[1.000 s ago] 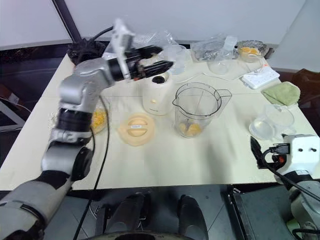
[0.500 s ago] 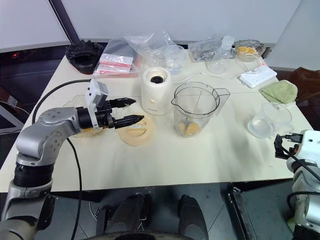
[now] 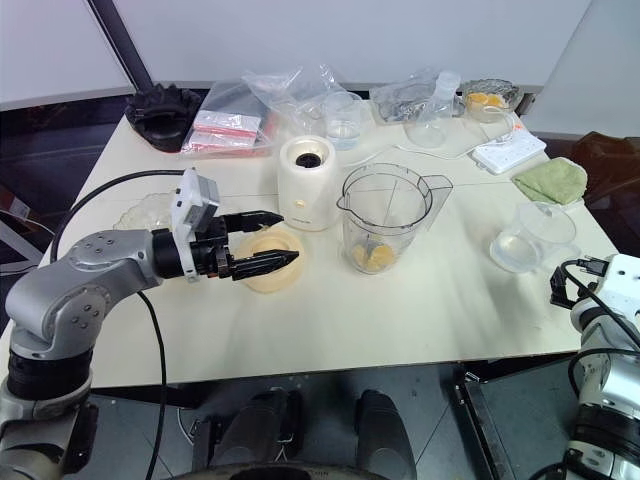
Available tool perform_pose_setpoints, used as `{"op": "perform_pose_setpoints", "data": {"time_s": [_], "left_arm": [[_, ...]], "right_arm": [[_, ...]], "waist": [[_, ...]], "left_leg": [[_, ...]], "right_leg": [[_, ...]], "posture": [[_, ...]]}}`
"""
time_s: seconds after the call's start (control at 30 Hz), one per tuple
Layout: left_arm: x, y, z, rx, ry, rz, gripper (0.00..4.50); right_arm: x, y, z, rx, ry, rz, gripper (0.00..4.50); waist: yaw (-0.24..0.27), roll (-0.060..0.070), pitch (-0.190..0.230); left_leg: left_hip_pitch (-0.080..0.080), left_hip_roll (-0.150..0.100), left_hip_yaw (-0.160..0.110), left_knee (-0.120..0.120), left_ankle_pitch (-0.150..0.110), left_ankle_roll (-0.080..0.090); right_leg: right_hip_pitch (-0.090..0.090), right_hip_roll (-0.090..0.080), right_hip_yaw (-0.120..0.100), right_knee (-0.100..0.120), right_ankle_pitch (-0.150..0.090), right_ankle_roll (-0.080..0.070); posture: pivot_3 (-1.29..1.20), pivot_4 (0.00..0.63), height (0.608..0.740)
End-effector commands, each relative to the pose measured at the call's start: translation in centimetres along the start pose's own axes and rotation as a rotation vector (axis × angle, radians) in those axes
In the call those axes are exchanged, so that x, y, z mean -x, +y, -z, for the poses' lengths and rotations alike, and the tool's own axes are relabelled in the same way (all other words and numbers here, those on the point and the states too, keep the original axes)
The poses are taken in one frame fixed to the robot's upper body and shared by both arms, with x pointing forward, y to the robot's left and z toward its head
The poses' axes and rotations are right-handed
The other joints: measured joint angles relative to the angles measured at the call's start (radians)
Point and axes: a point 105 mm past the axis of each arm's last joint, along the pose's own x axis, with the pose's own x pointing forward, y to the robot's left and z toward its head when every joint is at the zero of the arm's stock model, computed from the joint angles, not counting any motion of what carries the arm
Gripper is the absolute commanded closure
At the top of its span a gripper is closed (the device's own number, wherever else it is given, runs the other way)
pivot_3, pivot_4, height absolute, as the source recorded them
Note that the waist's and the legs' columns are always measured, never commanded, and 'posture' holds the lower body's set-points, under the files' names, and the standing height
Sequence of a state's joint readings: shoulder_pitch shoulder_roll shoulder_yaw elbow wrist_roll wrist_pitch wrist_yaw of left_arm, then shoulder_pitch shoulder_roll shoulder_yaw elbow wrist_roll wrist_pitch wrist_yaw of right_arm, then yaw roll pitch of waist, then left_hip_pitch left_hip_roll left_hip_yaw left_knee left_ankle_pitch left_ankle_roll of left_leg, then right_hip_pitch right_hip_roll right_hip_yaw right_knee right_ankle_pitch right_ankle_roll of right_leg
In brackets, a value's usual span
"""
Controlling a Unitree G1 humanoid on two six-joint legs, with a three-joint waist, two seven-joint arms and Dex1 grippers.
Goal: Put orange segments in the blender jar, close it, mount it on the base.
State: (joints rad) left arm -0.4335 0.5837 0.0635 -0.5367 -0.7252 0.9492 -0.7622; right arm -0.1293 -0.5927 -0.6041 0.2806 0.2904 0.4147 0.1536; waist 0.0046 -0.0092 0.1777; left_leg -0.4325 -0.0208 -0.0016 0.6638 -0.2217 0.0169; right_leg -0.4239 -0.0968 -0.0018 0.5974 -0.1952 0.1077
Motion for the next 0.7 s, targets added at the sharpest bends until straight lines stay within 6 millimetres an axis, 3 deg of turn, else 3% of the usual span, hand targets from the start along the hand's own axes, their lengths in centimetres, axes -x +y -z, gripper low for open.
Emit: {"op": "perform_pose_setpoints", "data": {"time_s": [0.03, 0.7], "left_arm": [[0.1, -0.8, -0.8, -0.031, -0.020, 0.013, 0.60], [-0.1, -0.2, -1.7, -0.061, -0.005, -0.018, 0.60]], "right_arm": [[-0.5, -0.6, -2.1, 0.012, -0.064, 0.008, 0.00], [-5.1, 0.6, -1.4, 0.036, -0.071, 0.063, 0.00]], "waist": [[0.000, 0.000, 0.000], [-0.024, 0.000, 0.000]], "left_leg": [[0.000, 0.000, 0.000, 0.000, 0.000, 0.000], [0.003, 0.000, 0.001, -0.002, 0.000, 0.000]], "right_leg": [[0.000, 0.000, 0.000, 0.000, 0.000, 0.000], [0.003, 0.000, 0.001, -0.001, 0.000, 0.000]], "posture": [[0.00, 0.150, 0.740], [0.00, 0.150, 0.740]]}}
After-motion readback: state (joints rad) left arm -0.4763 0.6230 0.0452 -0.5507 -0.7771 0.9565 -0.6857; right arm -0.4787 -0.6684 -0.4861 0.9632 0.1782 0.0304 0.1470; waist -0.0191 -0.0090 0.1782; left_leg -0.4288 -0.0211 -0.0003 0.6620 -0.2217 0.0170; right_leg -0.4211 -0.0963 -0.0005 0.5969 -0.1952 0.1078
